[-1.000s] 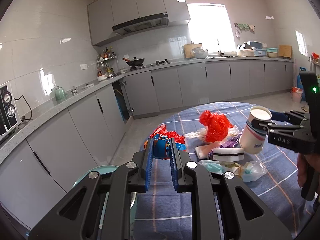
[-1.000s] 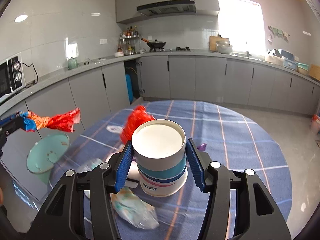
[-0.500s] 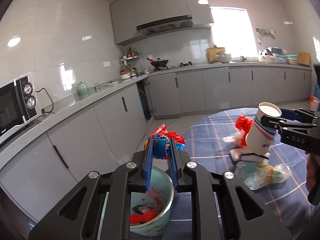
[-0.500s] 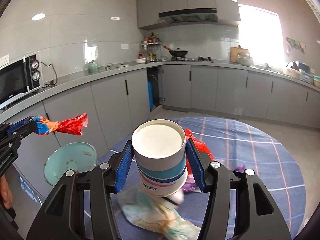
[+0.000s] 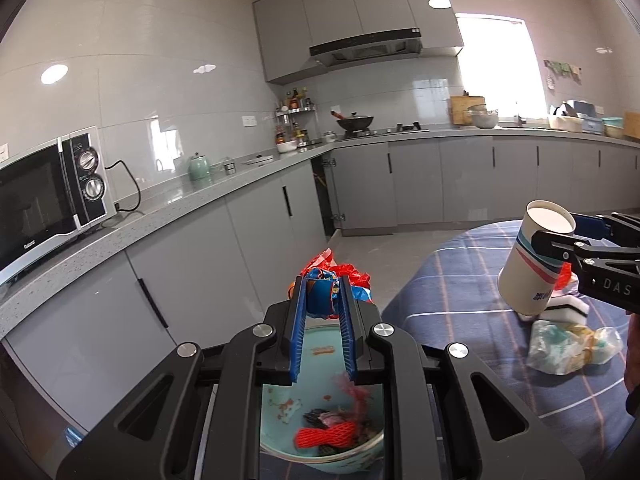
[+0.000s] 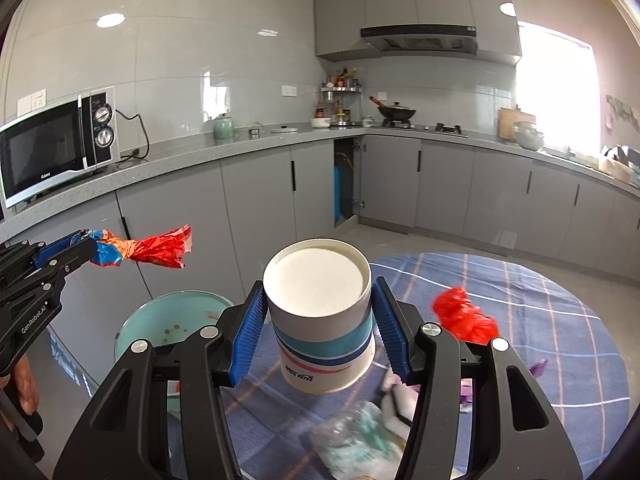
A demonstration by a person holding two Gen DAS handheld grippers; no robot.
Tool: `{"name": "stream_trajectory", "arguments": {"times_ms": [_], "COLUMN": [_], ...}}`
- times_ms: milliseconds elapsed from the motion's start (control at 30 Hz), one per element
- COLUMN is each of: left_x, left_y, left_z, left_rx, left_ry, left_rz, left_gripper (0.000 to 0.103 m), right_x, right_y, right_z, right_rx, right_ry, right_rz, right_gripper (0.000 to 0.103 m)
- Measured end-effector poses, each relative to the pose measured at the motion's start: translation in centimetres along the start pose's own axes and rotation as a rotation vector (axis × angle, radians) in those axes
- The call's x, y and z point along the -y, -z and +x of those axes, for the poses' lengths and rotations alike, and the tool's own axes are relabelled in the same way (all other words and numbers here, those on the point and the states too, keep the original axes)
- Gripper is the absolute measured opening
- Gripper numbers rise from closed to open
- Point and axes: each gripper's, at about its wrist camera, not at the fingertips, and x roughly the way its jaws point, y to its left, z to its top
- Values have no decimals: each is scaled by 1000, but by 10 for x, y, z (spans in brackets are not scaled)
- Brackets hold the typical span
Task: Collect trash
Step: 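Carry the wrapper and paper cup over the teal bin with both tools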
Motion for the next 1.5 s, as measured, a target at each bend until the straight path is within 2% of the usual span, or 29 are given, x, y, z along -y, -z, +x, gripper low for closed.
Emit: {"name": "stream_trajectory", "arguments": {"times_ms": [900,1233,1500], "left_x": [-63,-72,-74], "left_y": [20,26,27], "left_z": [44,54,57], "left_rx": [-65,-73,-79], "left_ry": [-146,-188,-194], "left_rz": [-29,-22,-19], "left_gripper": [17,17,17], "right_x": [-74,-91,-99], "right_y": [-12,-15,-13], "right_z": [62,81,95], "right_rx": [-41,-52,-73], "right_ry": [-118,-153,-172], "right_rz": [-76,-87,-94], "right_gripper": [54,54,54]}}
